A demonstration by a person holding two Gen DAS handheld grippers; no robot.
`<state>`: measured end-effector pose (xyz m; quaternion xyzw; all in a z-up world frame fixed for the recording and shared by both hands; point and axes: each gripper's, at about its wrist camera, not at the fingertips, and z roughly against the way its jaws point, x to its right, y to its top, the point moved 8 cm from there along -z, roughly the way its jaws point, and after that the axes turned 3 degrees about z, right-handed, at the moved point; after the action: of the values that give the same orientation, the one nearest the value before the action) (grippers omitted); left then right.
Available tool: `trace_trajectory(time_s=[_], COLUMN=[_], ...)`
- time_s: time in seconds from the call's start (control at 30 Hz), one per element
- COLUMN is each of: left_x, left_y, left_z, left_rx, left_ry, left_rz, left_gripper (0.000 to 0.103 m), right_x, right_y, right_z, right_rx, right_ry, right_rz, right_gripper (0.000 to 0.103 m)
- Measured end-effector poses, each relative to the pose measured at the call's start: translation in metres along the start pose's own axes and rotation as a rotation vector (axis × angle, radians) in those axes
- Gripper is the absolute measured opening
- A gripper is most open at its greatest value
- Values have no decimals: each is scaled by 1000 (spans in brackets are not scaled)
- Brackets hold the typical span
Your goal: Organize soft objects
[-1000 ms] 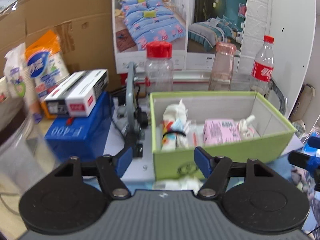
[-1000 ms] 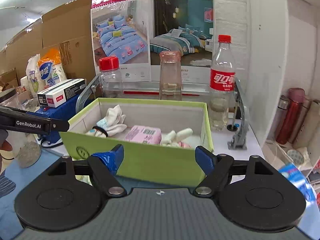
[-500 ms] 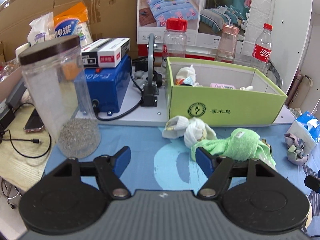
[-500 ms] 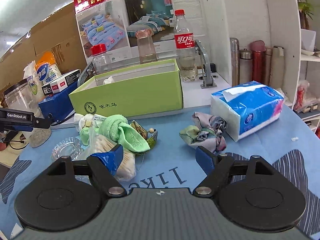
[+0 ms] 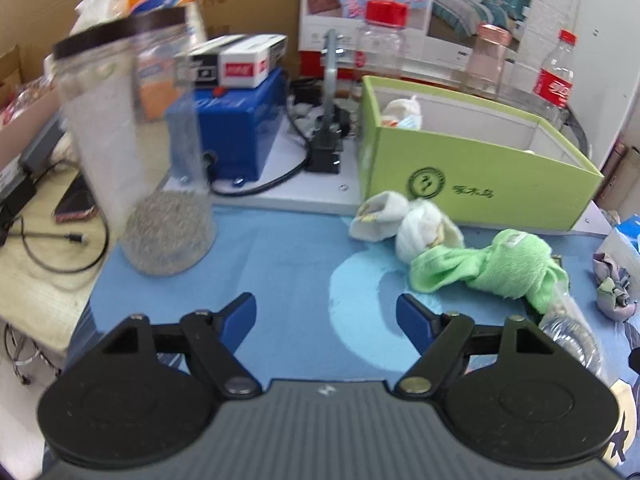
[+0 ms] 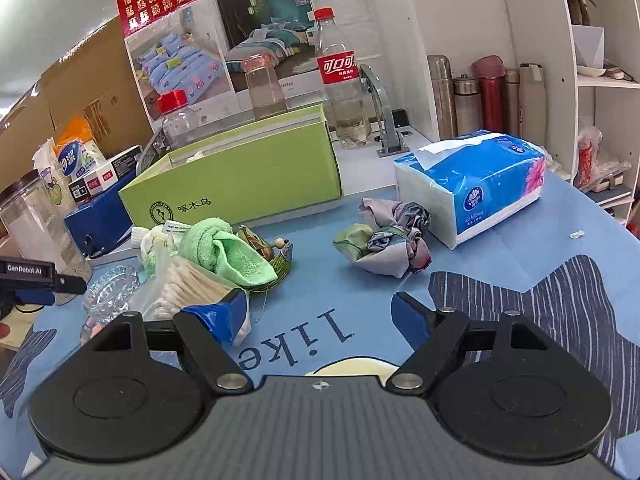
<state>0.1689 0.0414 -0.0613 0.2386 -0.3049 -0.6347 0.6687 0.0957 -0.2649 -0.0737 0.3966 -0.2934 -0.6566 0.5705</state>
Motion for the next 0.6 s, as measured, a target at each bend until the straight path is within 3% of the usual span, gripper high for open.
trace_trajectory(time_s=[0.13,0.47,0.53,0.6], left_x=[16,17,11,-2], left_y=[-11,-34,-39,-48], left_z=[-7,-23,-18,-15], left_rx=[-52,-182,-169,-176], left_ry=[-50,-151,-127,-47], left_rz=[-51,-23,-53,-99], left_gripper=[79,80,81,81], right_x=[11,11,11,12], right_y=[-5,-6,-2,0], right_z=[-5,-8,-5,-2], right_rx=[-21,-28,-18,-10], right_ry=[-24,-12,-13,-15], right_rz=[1,-8,-11,-11], right_gripper=[66,66,66,66])
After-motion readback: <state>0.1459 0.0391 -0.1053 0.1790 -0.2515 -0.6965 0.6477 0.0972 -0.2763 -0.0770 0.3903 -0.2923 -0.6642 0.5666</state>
